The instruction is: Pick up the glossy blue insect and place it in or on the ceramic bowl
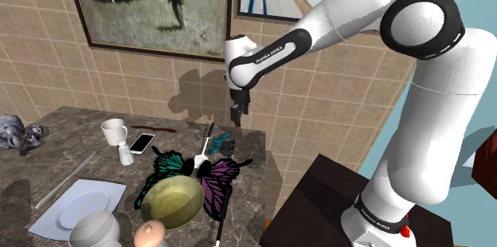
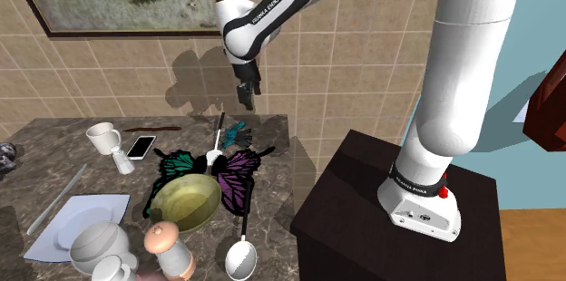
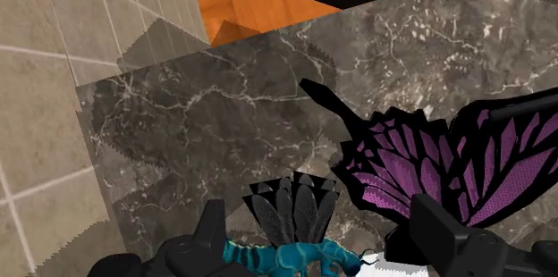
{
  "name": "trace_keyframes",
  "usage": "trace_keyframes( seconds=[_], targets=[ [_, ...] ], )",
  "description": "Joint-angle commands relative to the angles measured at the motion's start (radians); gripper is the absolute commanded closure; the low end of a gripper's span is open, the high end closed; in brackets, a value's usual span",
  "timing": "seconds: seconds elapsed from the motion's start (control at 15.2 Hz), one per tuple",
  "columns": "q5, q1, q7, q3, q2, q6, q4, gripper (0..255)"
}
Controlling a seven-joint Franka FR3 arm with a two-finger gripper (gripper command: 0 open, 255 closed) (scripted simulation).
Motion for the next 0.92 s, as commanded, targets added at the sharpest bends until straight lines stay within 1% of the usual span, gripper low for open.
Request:
trace_keyframes(
  seconds=[0.0, 0.46, 0.86],
  targets=[
    [-0.013, 0.008, 0.006, 0.004, 0.083, 0.018, 0.064, 0],
    [-0.057, 0.033, 0.005, 0.003, 0.359, 0.043, 0.311, 0],
    [-0.083, 0.059, -0.011, -0.001, 0.612, 0.012, 0.593, 0]
  ],
)
